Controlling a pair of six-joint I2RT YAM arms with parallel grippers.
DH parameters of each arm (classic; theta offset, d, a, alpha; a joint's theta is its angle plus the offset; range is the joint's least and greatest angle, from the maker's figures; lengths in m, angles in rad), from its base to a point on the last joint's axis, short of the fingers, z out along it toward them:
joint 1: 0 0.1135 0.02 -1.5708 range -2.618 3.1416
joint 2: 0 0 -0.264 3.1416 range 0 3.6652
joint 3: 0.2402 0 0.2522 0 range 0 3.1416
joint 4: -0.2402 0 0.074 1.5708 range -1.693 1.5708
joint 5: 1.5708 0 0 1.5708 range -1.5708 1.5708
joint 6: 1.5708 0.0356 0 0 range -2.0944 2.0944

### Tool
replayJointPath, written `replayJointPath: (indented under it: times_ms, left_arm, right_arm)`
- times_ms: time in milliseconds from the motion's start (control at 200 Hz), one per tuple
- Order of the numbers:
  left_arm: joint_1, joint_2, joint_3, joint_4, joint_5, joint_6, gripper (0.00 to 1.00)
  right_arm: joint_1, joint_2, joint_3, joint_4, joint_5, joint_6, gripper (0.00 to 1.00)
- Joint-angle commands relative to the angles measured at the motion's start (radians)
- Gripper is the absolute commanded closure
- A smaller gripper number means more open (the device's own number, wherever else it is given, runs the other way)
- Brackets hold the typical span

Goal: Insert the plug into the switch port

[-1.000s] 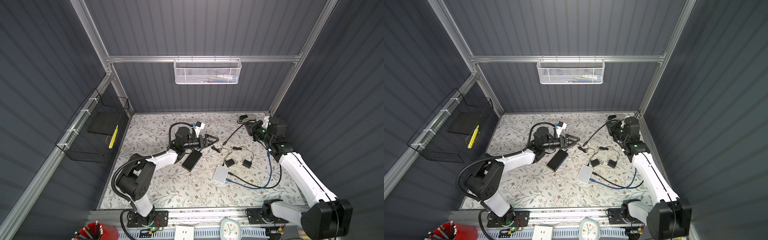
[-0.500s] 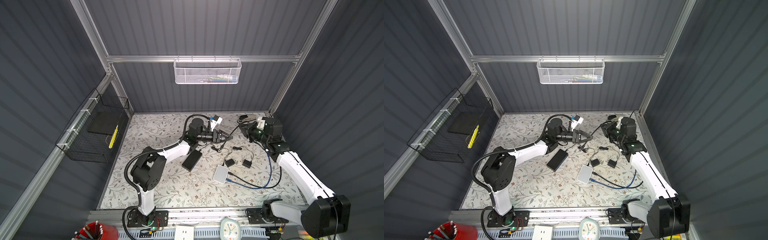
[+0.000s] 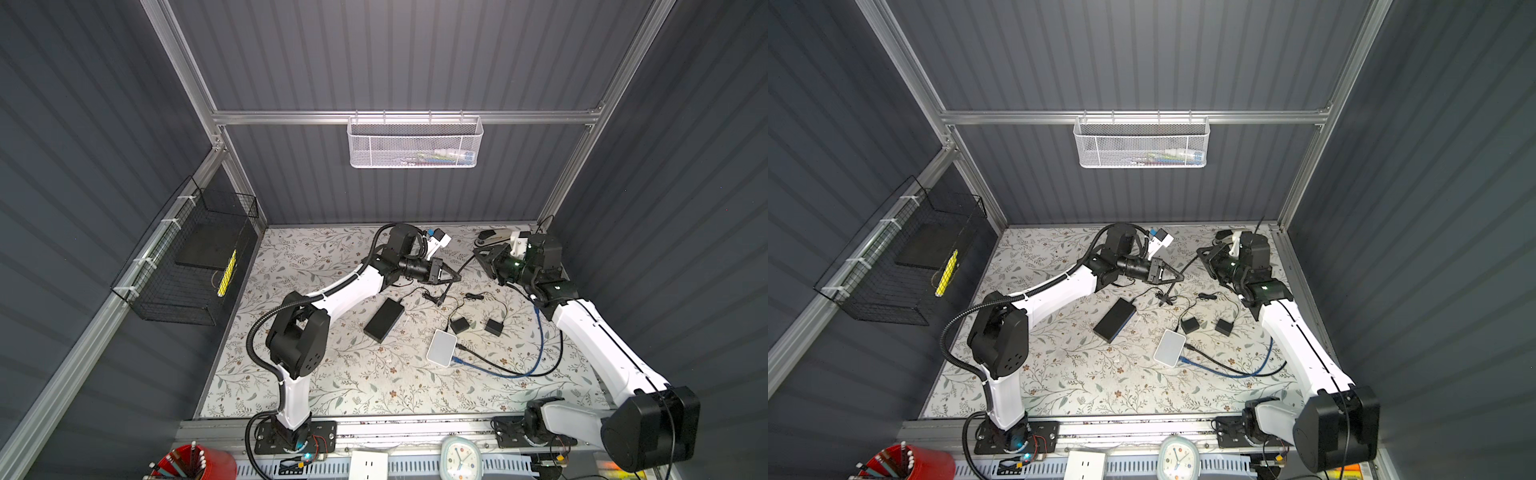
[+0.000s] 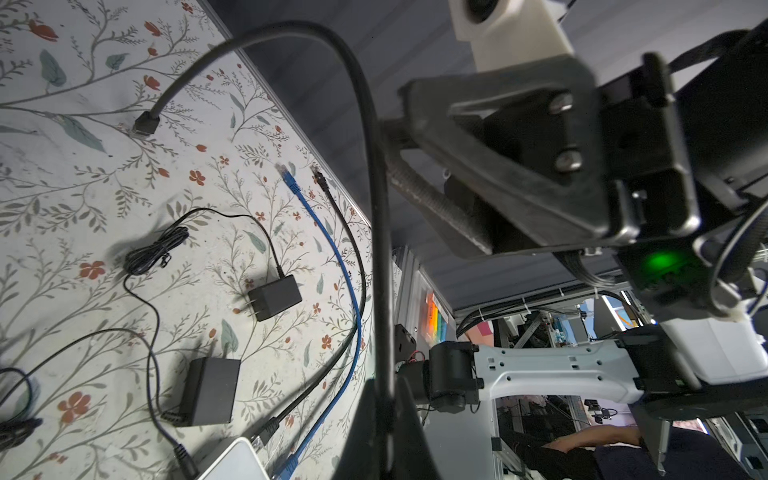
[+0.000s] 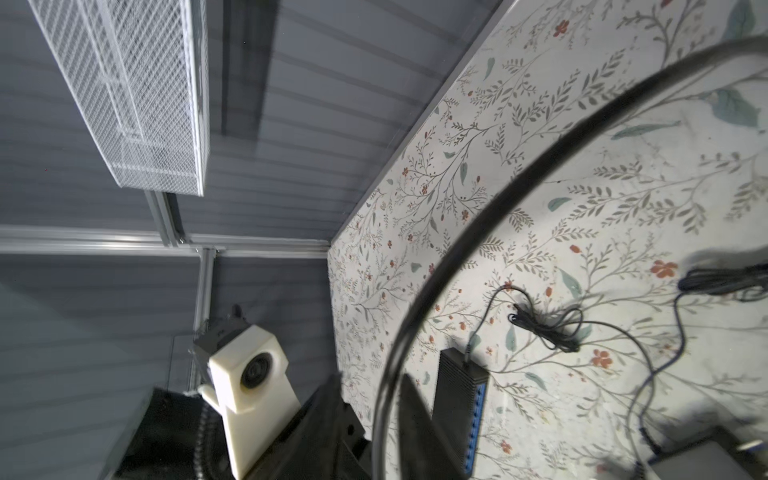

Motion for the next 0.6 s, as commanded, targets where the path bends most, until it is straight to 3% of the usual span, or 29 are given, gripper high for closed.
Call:
replayJointPath:
  times_ms: [0, 5, 15, 35, 65, 135, 200, 255, 320, 360, 435, 530, 595]
  left_arm:
    - [0.020, -0.098, 0.015, -0.030, -0.043, 0.016, 1.00]
    - [0.022, -0.100, 0.014, -0.031, -0.042, 0.013, 1.00]
    - [0.028, -0.105, 0.014, -0.033, -0.043, 0.006, 1.00]
    - [0.037, -0.116, 0.011, -0.040, -0.043, -0.008, 1.00]
    - [0.053, -0.131, 0.006, -0.054, -0.038, -0.035, 1.00]
    - [0.092, -0.158, -0.007, -0.073, 0.008, -0.137, 1.00]
    - [0.110, -0.175, -0.021, -0.079, 0.074, -0.226, 1.00]
    - [0.112, -0.183, -0.010, -0.148, 0.113, -0.231, 1.00]
    - [0.112, -0.191, 0.026, -0.290, 0.135, -0.165, 1.00]
    - [0.112, -0.198, 0.051, -0.387, 0.133, -0.095, 1.00]
    - [0.123, -0.206, 0.087, -0.515, 0.134, 0.002, 1.00]
    - [0.130, -0.211, 0.095, -0.559, 0.129, 0.033, 1.00]
    - [0.129, -0.210, 0.093, -0.558, 0.125, 0.029, 1.00]
  right_arm:
    - [-0.041, -0.039, 0.047, -0.004, -0.154, -0.343, 0.40]
    - [-0.045, -0.043, 0.047, -0.001, -0.162, -0.365, 0.34]
    - [-0.051, -0.050, 0.048, 0.002, -0.203, -0.393, 0.11]
    - [-0.063, -0.069, 0.052, 0.002, -0.259, -0.496, 0.01]
    - [-0.068, -0.094, 0.056, -0.012, -0.301, -0.650, 0.01]
    - [-0.055, -0.192, 0.033, -0.017, -0.260, -0.996, 0.01]
    - [-0.053, -0.261, -0.134, 0.215, -0.350, -1.321, 0.01]
    - [-0.056, -0.245, -0.269, 0.455, -0.450, -1.569, 0.01]
    - [-0.041, -0.143, -0.146, 0.260, -0.513, -1.812, 0.01]
    - [-0.001, -0.086, -0.084, 0.166, -0.478, -1.978, 0.01]
    - [0.038, 0.006, 0.001, 0.116, -0.423, -2.106, 0.02]
    - [0.069, 0.086, 0.060, 0.129, -0.374, -2.181, 0.03]
    - [0.095, 0.141, 0.123, 0.041, -0.362, -2.257, 0.07]
